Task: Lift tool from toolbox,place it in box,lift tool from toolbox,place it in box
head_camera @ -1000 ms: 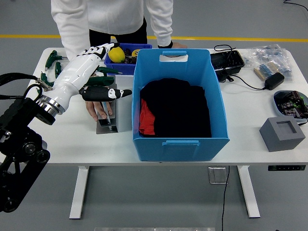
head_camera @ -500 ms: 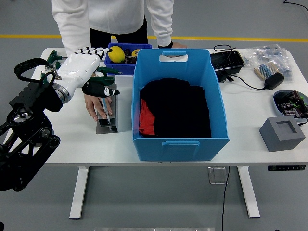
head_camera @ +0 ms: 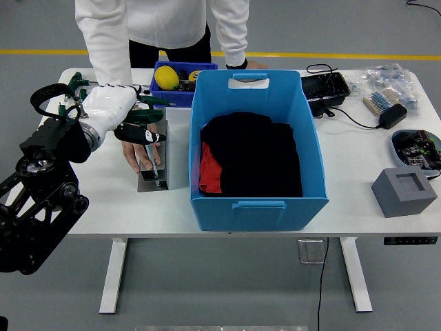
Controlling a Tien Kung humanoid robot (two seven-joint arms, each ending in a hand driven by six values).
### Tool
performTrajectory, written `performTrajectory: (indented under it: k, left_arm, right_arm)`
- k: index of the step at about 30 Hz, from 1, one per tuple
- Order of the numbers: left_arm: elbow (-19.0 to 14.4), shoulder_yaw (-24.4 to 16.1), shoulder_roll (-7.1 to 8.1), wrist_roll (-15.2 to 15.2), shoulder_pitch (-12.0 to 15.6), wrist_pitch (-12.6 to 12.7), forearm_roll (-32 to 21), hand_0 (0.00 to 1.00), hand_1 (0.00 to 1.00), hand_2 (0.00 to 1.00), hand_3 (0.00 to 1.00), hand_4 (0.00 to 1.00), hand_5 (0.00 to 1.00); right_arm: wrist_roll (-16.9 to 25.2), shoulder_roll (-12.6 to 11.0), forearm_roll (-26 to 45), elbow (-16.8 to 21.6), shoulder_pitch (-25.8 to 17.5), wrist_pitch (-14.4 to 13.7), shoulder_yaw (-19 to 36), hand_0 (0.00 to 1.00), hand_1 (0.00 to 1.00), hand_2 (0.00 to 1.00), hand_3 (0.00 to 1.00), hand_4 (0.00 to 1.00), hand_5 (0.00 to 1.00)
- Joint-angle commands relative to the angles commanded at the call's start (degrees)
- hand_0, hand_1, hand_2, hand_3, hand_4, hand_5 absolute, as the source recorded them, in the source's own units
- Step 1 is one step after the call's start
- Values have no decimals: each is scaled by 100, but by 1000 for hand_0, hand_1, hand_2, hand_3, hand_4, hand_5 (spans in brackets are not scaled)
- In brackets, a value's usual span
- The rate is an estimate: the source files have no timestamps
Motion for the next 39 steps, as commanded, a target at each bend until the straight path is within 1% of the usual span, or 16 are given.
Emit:
performTrajectory:
  k: [1, 2, 7, 8, 13, 14, 19, 20, 25, 26, 31, 32, 37, 38, 39]
  left_arm:
    - [0, 8, 0, 26, 1, -18, 0, 738, 719, 676, 787, 998, 621]
    - [-2, 15, 1, 51, 1, -30, 0, 703, 654, 601, 735, 998, 648]
    - [0, 85, 16, 163, -28, -90, 0, 703, 654, 601, 735, 998, 648]
    - [11, 98, 20, 182, -37, -101, 0, 668, 565, 485, 654, 998, 647]
    - [102, 137, 40, 229, -89, -123, 0, 668, 565, 485, 654, 998, 647]
    - [122, 144, 44, 232, -102, -124, 0, 653, 528, 449, 618, 998, 651]
    - [221, 203, 68, 244, -171, -131, 0, 653, 528, 449, 618, 998, 651]
    - [231, 208, 71, 246, -179, -134, 0, 632, 471, 380, 557, 998, 659]
    - [268, 217, 80, 237, -206, -123, 0, 632, 471, 380, 557, 998, 659]
    - [273, 220, 81, 236, -210, -121, 0, 584, 417, 339, 508, 998, 677]
    - [364, 238, 81, 219, -245, -82, 0, 584, 417, 339, 508, 998, 677]
    - [382, 240, 81, 217, -250, -75, 0, 501, 367, 318, 492, 998, 682]
    - [473, 245, 88, 194, -281, -32, 0, 501, 367, 318, 492, 998, 682]
    - [487, 244, 88, 187, -285, -20, 0, 452, 333, 302, 465, 998, 685]
    - [518, 245, 88, 174, -294, 5, 0, 452, 333, 302, 465, 998, 685]
  right_arm:
    - [0, 0, 2, 0, -4, 0, -5, 672, 643, 708, 575, 782, 729]
    - [0, -1, 5, 0, -8, 0, -12, 673, 643, 708, 575, 781, 729]
    - [-1, 4, 18, 1, -22, 0, -32, 673, 643, 708, 575, 781, 729]
    - [-1, 5, 22, 0, -25, -1, -36, 672, 643, 708, 574, 782, 729]
    - [-1, 7, 19, 1, -27, 1, -33, 672, 643, 708, 574, 782, 729]
    - [-1, 5, 18, 1, -24, 1, -32, 672, 642, 708, 575, 782, 729]
    - [-1, 3, 20, 1, -15, 2, -22, 672, 642, 708, 575, 782, 729]
    - [-1, 3, 22, 0, -14, 2, -22, 671, 641, 708, 575, 781, 728]
    - [-1, 0, 21, -2, -7, 1, -15, 671, 641, 708, 575, 781, 728]
    - [0, 0, 19, -3, -6, 1, -12, 673, 642, 708, 575, 781, 729]
    - [0, -1, -12, 2, 5, 2, 31, 673, 642, 708, 575, 781, 729]
    - [0, -2, -19, 3, 7, 3, 39, 673, 641, 708, 575, 782, 729]
    - [-1, -2, -25, 2, 13, 4, 41, 673, 641, 708, 575, 782, 729]
    - [-1, -2, -23, 2, 13, 3, 40, 673, 642, 708, 575, 781, 728]
    - [-1, -3, -26, 2, 15, 4, 41, 673, 642, 708, 575, 781, 728]
